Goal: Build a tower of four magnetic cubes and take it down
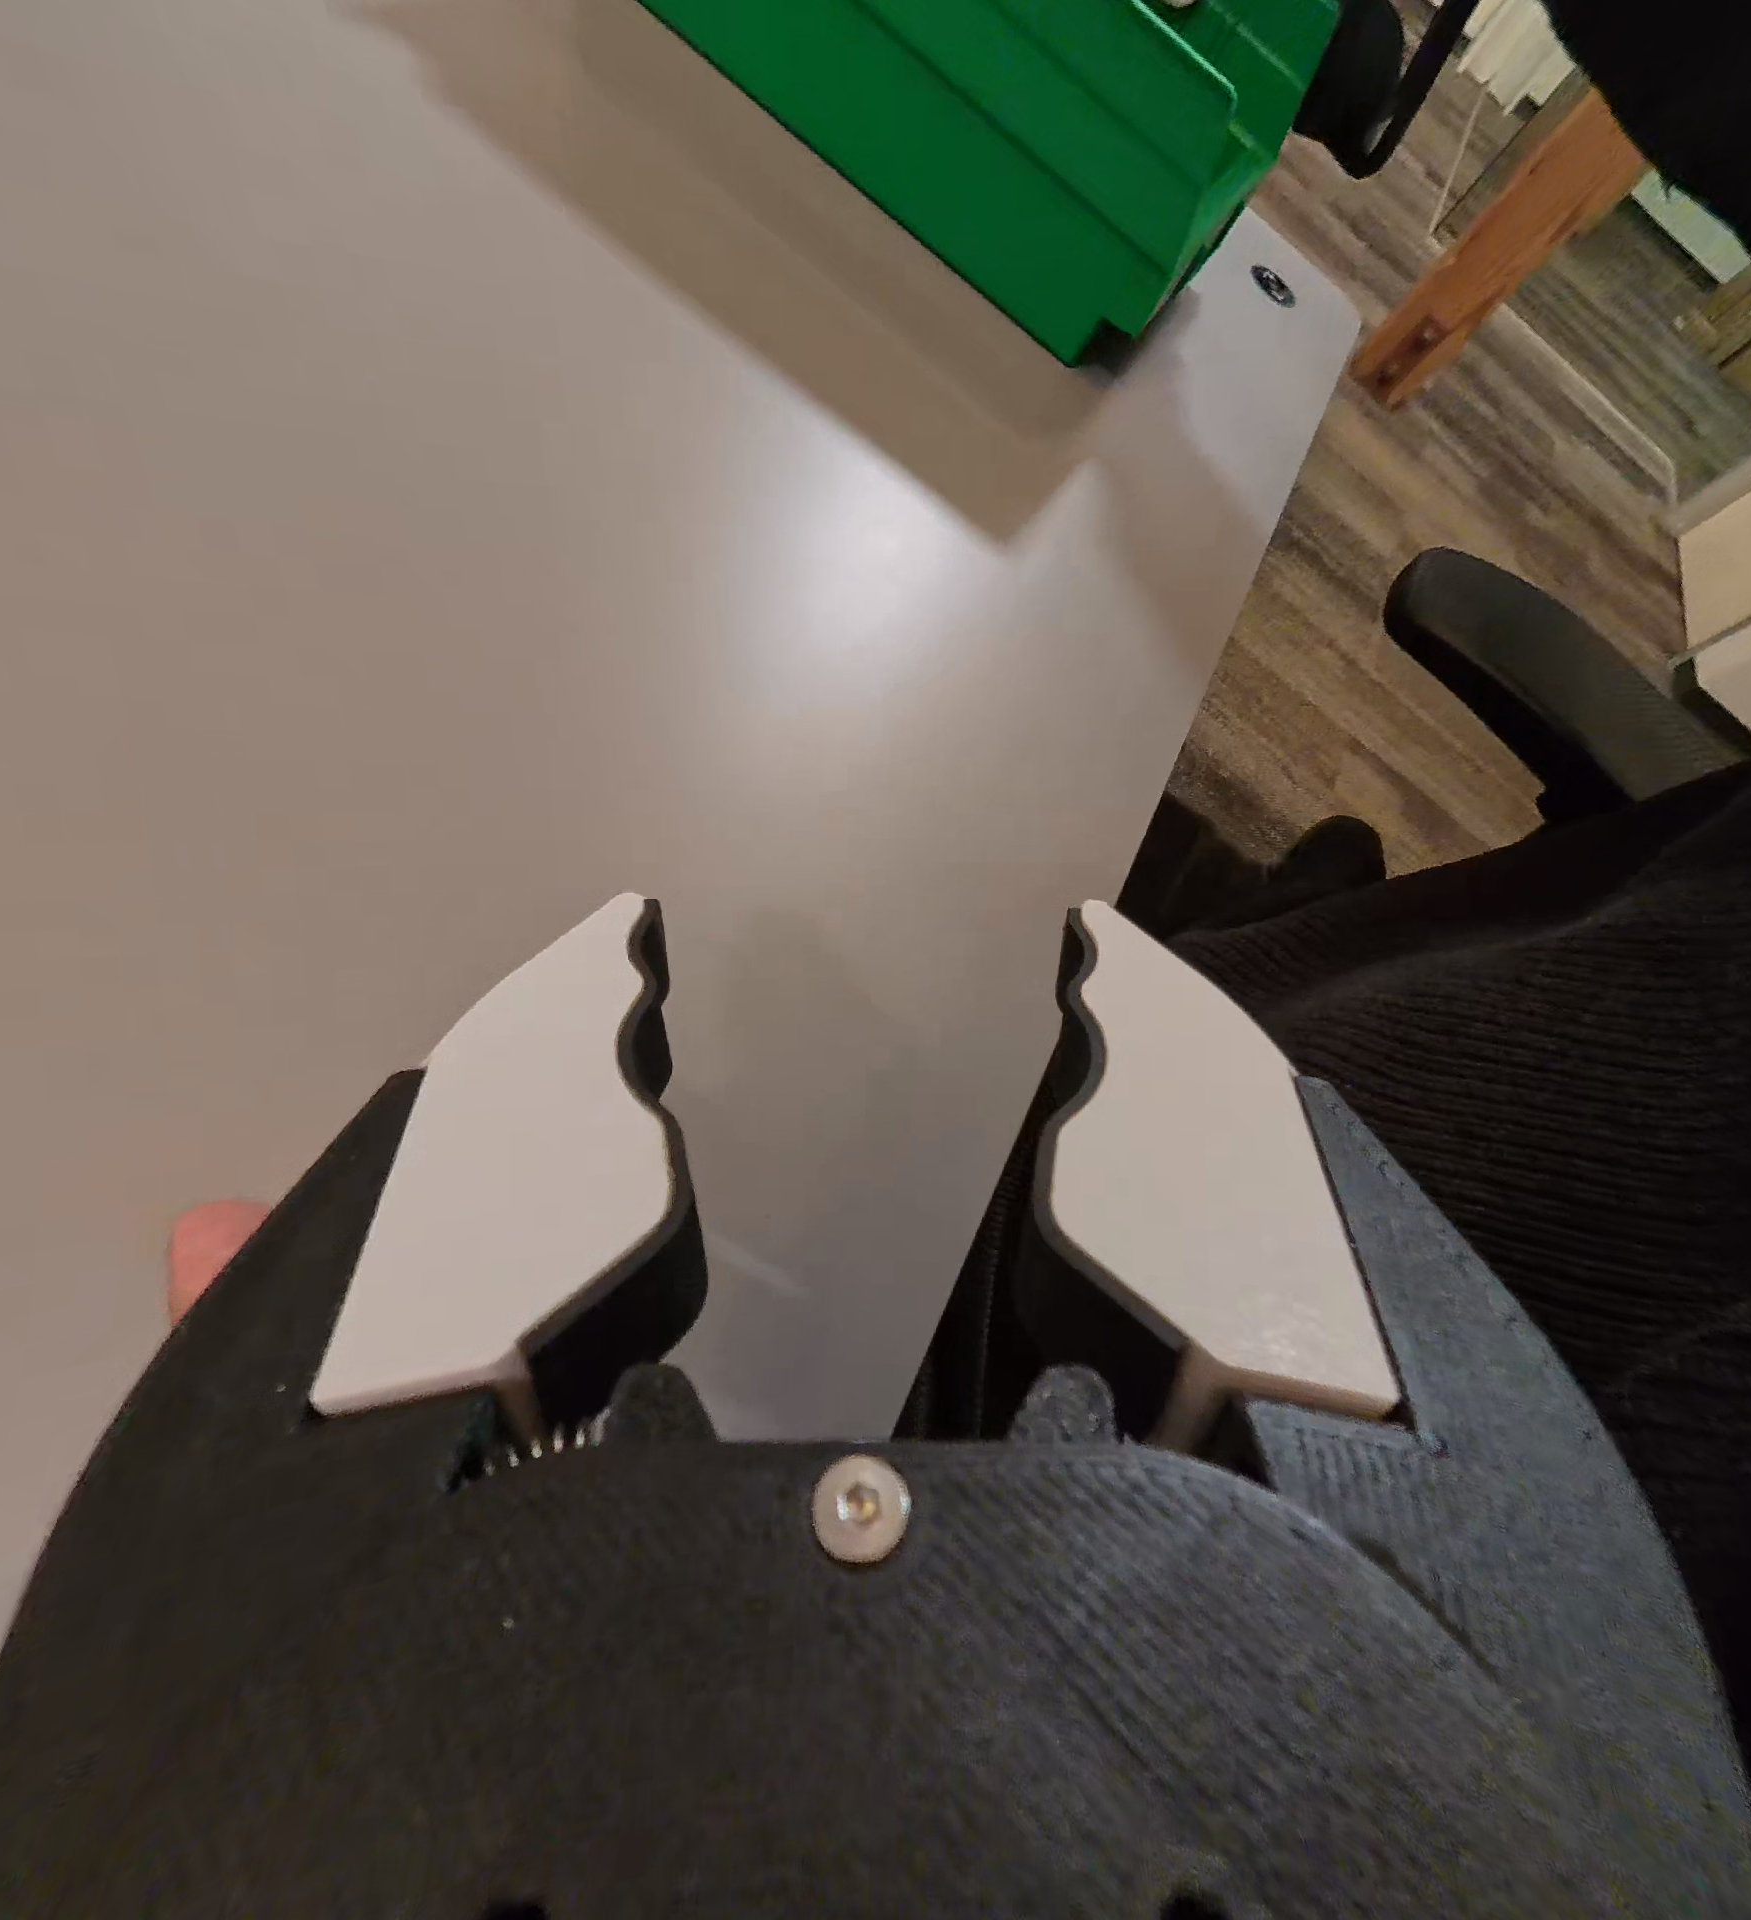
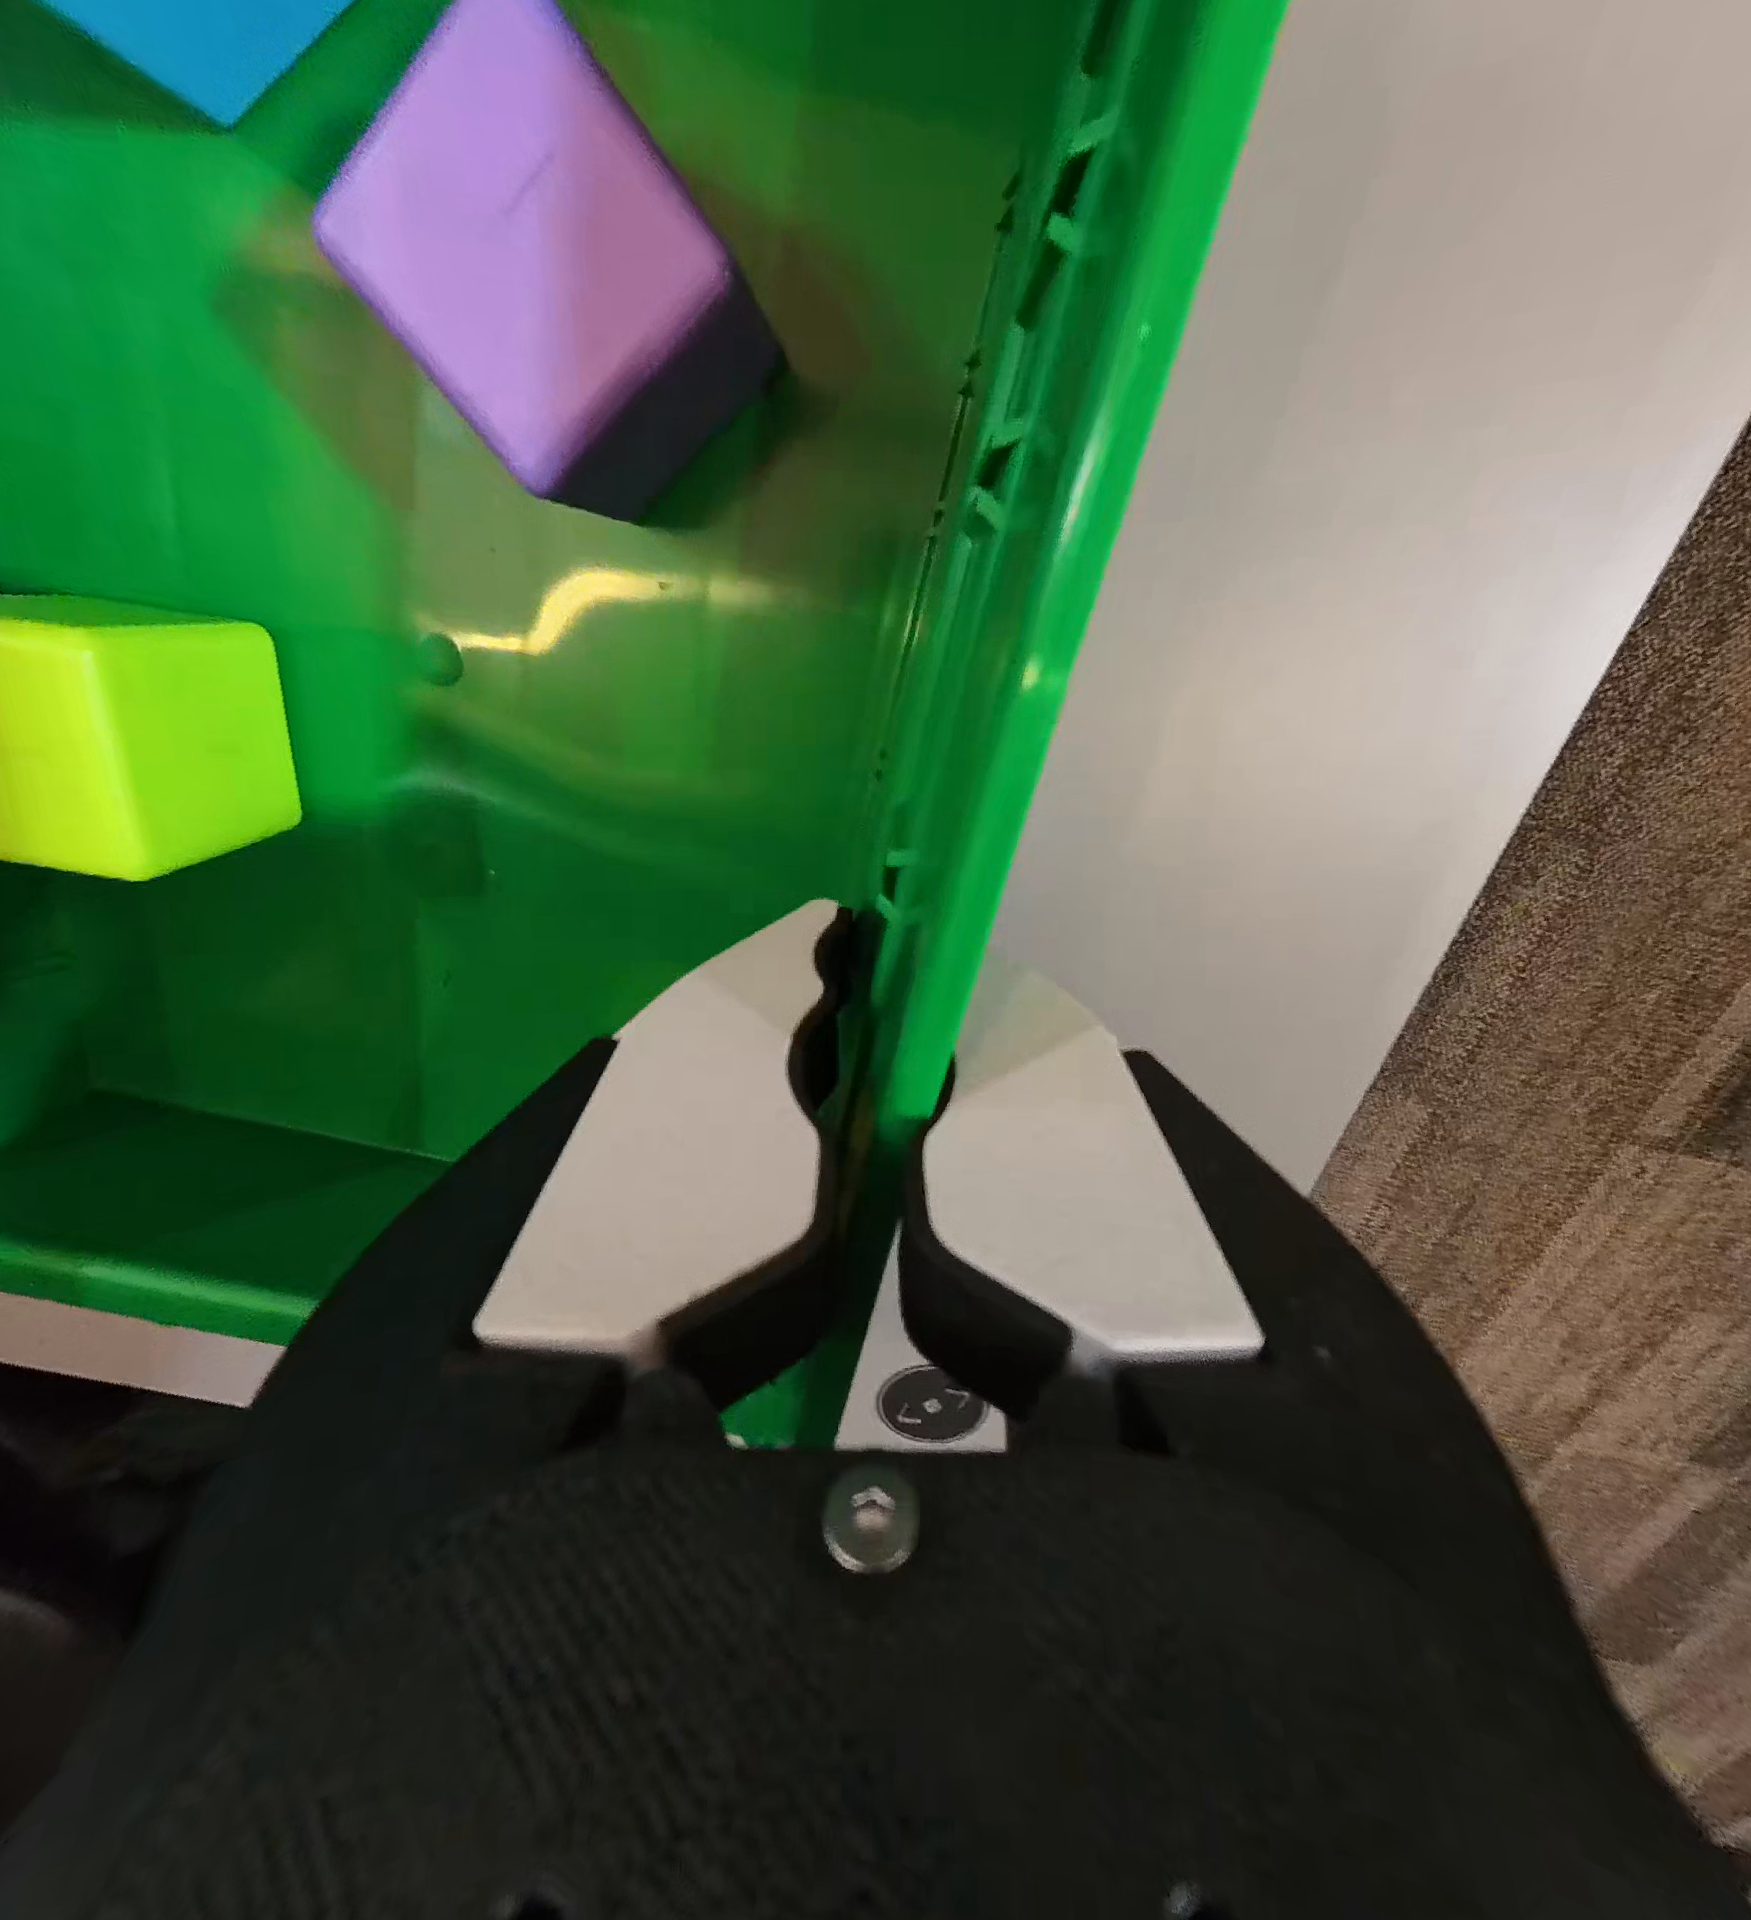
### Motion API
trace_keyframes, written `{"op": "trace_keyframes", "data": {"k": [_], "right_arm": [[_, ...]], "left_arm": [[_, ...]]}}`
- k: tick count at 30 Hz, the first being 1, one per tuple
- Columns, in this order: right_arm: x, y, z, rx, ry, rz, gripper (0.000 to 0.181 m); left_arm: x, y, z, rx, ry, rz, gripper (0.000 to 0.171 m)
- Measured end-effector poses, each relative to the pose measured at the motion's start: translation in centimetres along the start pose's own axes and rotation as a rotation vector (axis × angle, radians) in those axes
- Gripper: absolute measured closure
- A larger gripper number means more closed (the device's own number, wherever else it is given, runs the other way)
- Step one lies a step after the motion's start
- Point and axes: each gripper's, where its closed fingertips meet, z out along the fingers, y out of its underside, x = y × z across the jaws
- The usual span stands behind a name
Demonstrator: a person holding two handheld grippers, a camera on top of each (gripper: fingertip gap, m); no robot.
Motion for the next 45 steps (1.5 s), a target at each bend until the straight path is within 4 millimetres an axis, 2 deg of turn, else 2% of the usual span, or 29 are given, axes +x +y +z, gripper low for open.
{"op": "trace_keyframes", "data": {"k": [7,10,13,15,17,20,22,24,25,27,31,34,36,40,43,45], "right_arm": [[-0.8,0.2,-0.1,0.026,0.007,0.105,0.175],[-2.5,0.6,-0.2,0.006,0.001,0.107,0.174],[-5.1,0.5,-0.5,0.004,-0.018,0.104,0.175],[-7.5,-0.1,-0.7,0.023,-0.057,0.121,0.176],[-10.1,-0.5,-0.7,0.012,-0.069,0.128,0.176],[-14.2,-1.1,0.1,-0.023,-0.029,0.021,0.176],[-17.6,-1.8,0.6,-0.028,-0.070,-0.030,0.176],[-21.1,-2.6,1.1,-0.022,-0.125,-0.082,0.176],[-22.7,-3.0,1.4,-0.023,-0.143,-0.116,0.176],[-25.7,-4.0,1.8,-0.010,-0.147,-0.182,0.176],[-30.6,-6.5,2.4,0.030,-0.151,-0.280,0.176],[-34.4,-7.7,2.8,0.022,-0.220,-0.288,0.177],[-36.4,-8.6,3.0,0.027,-0.204,-0.325,0.176],[-40.3,-10.0,3.4,0.016,-0.243,-0.323,0.177],[-41.9,-11.5,3.7,0.026,-0.228,-0.306,0.177],[-42.8,-12.4,3.9,0.029,-0.233,-0.265,0.177]], "left_arm": [[0.6,-1.6,-1.3,0.070,-0.015,0.018,0.100],[0.3,-2.1,-2.1,0.100,-0.045,0.010,0.100],[-1.7,-2.5,-3.8,0.125,-0.198,0.004,0.096],[-4.7,-3.2,-6.6,0.179,-0.412,0.013,0.092],[-8.2,-4.2,-11.0,0.290,-0.689,-0.003,0.096],[-11.2,-4.4,-16.8,0.403,-0.954,0.008,0.097],[-13.1,-3.5,-19.4,0.384,-1.094,0.016,0.096],[-15.0,-2.0,-21.0,0.298,-1.204,-0.005,0.096],[-15.8,-1.4,-21.5,0.274,-1.252,-0.017,0.102],[-17.3,-0.5,-21.5,0.233,-1.301,-0.027,0.113],[-20.6,2.1,-19.4,0.031,-1.318,-0.080,0.112],[-22.0,2.4,-18.8,-0.021,-1.302,-0.113,0.116],[-22.1,2.2,-18.2,-0.018,-1.255,-0.105,0.120],[-21.6,2.5,-17.1,-0.052,-1.126,-0.083,0.153],[-21.3,1.9,-18.9,-0.065,-1.174,-0.033,0.160],[-20.9,1.6,-19.7,-0.005,-1.117,-0.072,0.161]]}}
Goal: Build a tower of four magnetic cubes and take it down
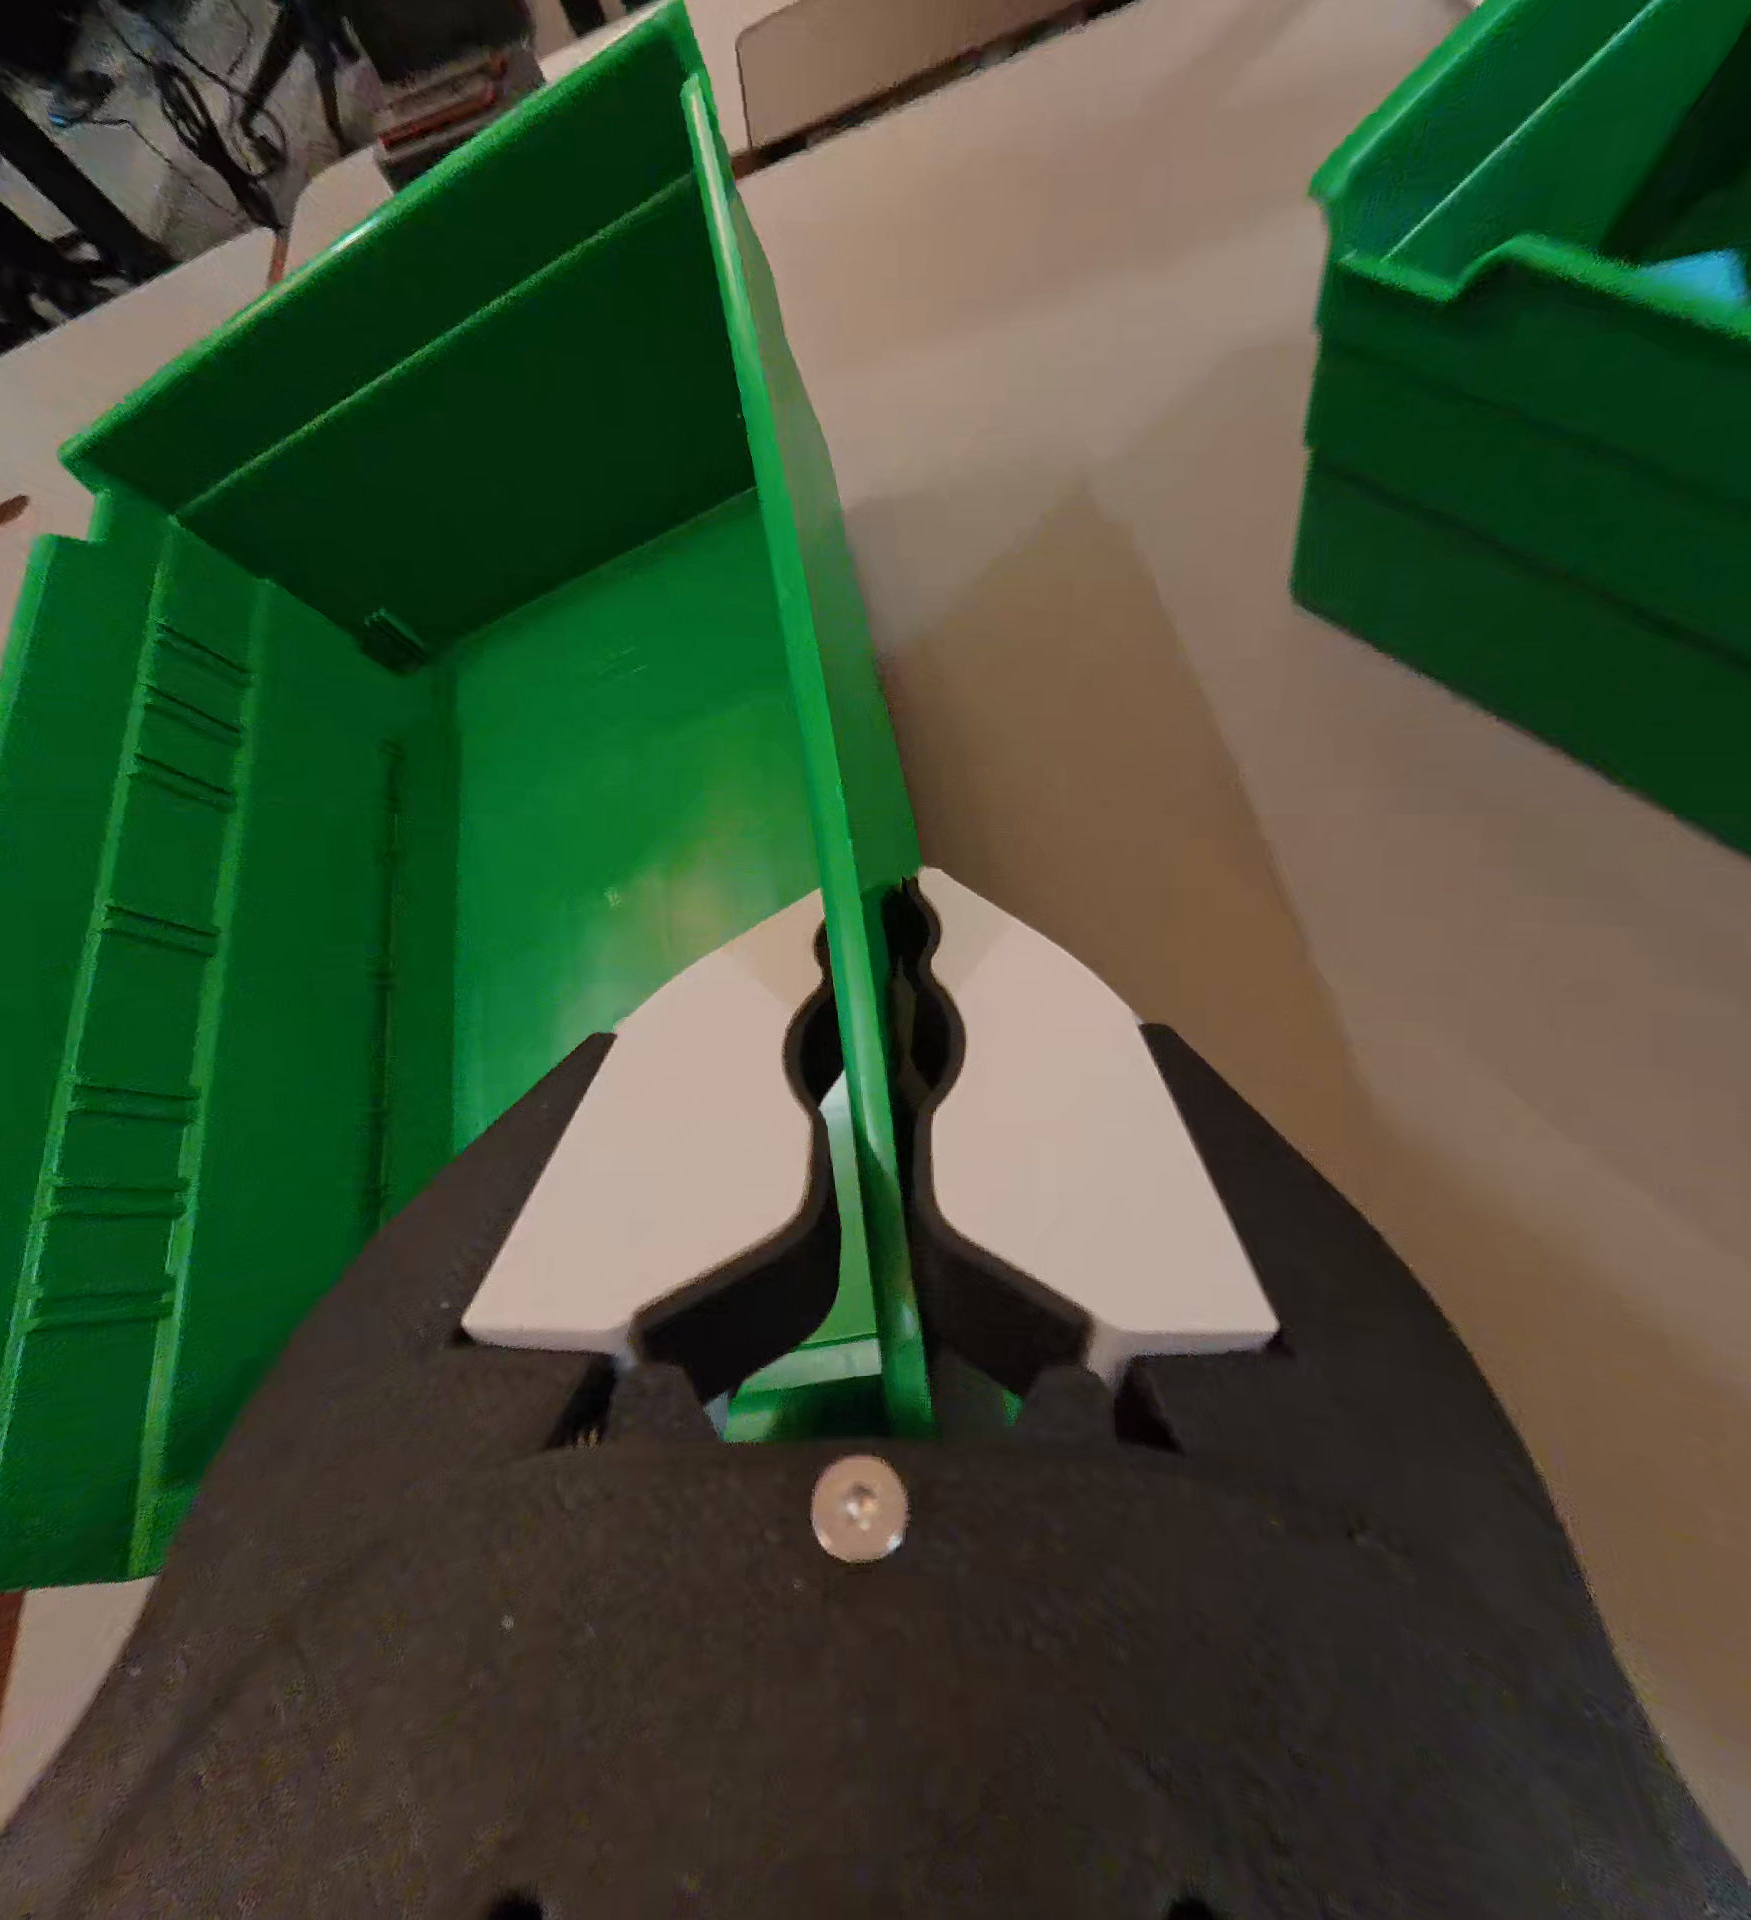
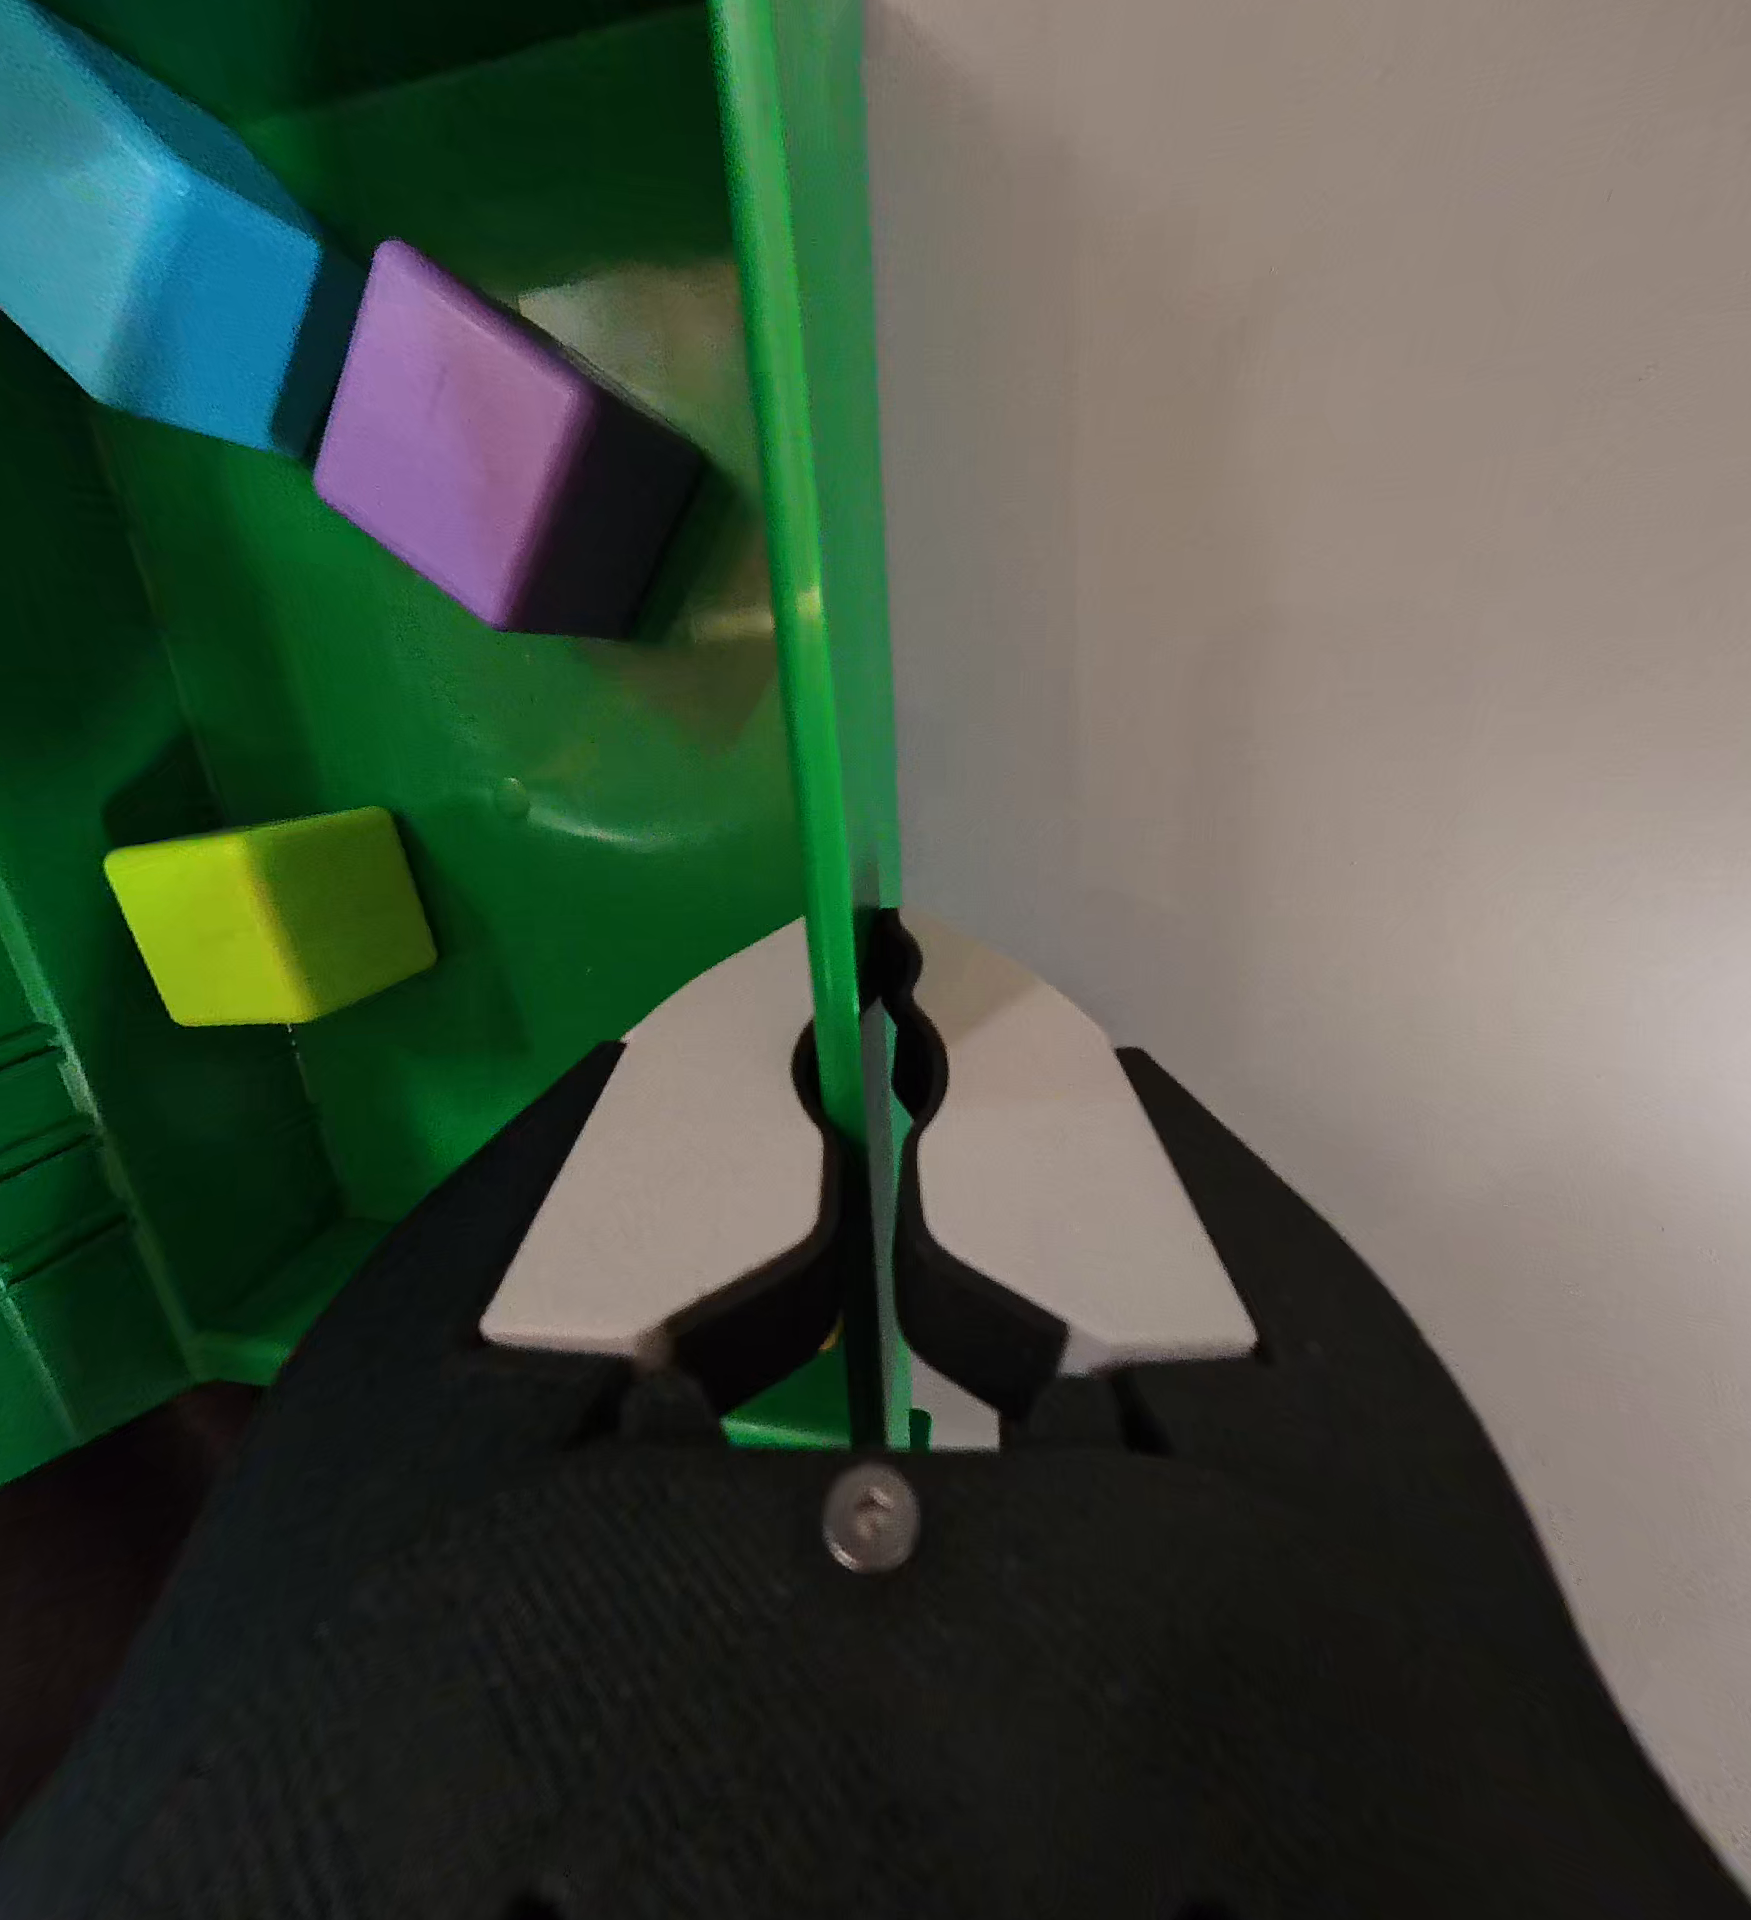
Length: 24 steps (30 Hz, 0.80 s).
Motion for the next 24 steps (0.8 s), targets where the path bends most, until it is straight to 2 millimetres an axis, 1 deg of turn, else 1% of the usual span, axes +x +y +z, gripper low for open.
{"op": "trace_keyframes", "data": {"k": [3,6,9,13,16,20,22,24], "right_arm": [[-0.7,-1.7,0.6,0.005,0.006,0.036,0.177],[-2.1,-3.6,1.4,0.012,0.013,0.062,0.177],[-4.3,-6.0,2.4,0.029,0.019,0.081,0.177],[-8.1,-9.0,4.0,0.033,0.023,0.122,0.177],[-11.5,-10.6,5.3,0.025,0.019,0.111,0.177],[-16.3,-11.9,6.6,0.035,-0.002,0.041,0.173],[-18.5,-12.4,7.0,0.056,-0.065,0.010,0.169],[-20.2,-12.4,6.9,0.072,-0.123,-0.033,0.167]], "left_arm": [[-1.4,0.0,-0.6,0.017,0.002,-0.006,0.161],[-2.9,0.5,-1.0,-0.001,-0.050,0.028,0.162],[-5.1,0.1,-3.0,0.012,-0.089,-0.008,0.163],[-8.3,0.3,-6.6,0.052,-0.159,-0.038,0.163],[-11.2,0.5,-9.3,0.065,-0.209,-0.056,0.163],[-15.0,1.2,-13.5,0.119,-0.270,-0.139,0.164],[-16.3,1.7,-15.0,0.130,-0.315,-0.159,0.164],[-17.1,2.2,-15.9,0.133,-0.352,-0.163,0.164]]}}
